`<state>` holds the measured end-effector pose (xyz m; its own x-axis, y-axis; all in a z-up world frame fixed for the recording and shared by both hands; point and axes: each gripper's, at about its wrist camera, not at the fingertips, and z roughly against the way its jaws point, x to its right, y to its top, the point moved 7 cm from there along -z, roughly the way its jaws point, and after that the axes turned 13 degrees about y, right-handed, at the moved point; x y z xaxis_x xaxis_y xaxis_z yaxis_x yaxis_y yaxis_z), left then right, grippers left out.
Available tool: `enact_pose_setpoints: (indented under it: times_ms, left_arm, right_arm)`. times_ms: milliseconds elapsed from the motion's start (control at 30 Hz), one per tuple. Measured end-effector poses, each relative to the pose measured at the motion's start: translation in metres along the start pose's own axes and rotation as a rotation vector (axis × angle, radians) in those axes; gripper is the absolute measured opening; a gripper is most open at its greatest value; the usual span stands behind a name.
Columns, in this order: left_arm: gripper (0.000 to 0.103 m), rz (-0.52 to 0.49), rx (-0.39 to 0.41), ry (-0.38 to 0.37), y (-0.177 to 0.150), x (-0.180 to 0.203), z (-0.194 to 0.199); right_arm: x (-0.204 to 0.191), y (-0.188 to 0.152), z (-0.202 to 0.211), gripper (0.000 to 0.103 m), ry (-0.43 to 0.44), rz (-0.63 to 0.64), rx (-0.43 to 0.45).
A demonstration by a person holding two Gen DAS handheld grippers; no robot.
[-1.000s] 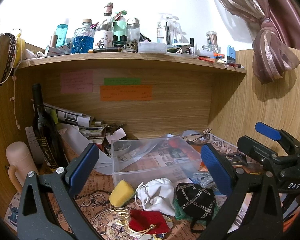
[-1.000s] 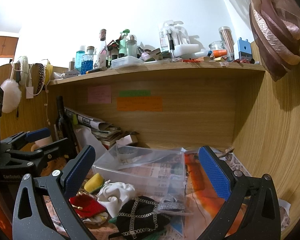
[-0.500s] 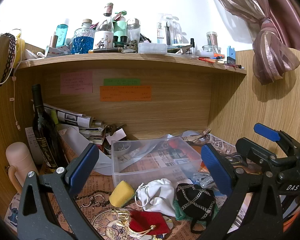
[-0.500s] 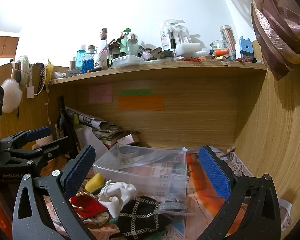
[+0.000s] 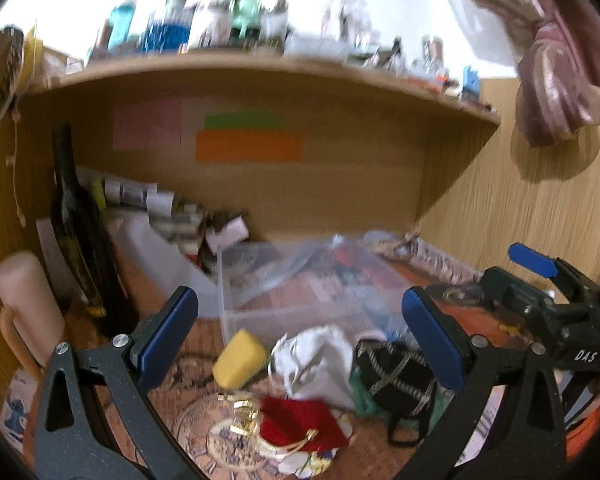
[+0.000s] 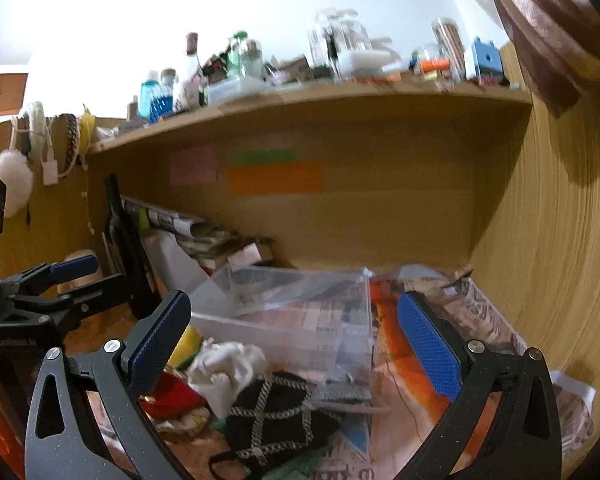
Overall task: Organize soft objects
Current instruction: 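Grasp the red velvet pouch with the left tool while the right tool grasps the black chain bag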
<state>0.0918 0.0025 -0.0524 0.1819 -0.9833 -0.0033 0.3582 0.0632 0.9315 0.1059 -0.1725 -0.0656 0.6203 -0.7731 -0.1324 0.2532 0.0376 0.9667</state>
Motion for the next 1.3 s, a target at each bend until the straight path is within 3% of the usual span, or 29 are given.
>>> enact_pose_setpoints:
  times_ms: [167, 367, 667, 833, 900, 967, 1233, 1300]
  left_arm:
    - [0.103, 0.000, -0.125, 0.014, -0.032, -0.010, -0.022]
    - [0.103, -0.003, -0.222, 0.007, -0.066, -0.012, -0.035]
    - [0.103, -0.036, -0.330, -0.015, -0.102, 0.000, -0.053]
    - [0.103, -0.006, -0.370, -0.008, -0.115, -0.003, -0.068]
    - [0.095, -0.002, -0.371, -0.010, -0.116, -0.002, -0.071]
    - [0.079, -0.005, -0.386, -0.027, -0.117, -0.001, -0.073]
    - [0.051, 0.027, -0.387, -0.033, -0.114, -0.011, -0.072]
    - [0.042, 0.024, -0.380, -0.028, -0.113, -0.013, -0.070]
  right_arm:
    - [0.008, -0.024, -0.009, 0.103, -0.001, -0.027, -0.080]
    - [0.008, -0.052, -0.017, 0.102, 0.017, -0.056, -0.164]
    - [0.007, -0.091, -0.033, 0.088, 0.075, -0.128, -0.281]
    - [0.011, -0.101, -0.046, 0.075, 0.087, -0.176, -0.323]
    - [0.013, -0.104, -0.051, 0.065, 0.090, -0.186, -0.339]
    - [0.014, -0.108, -0.056, 0.056, 0.100, -0.202, -0.358]
    - [0.018, -0.107, -0.056, 0.025, 0.093, -0.206, -0.357]
    - [0.017, -0.106, -0.055, 0.022, 0.096, -0.203, -0.349]
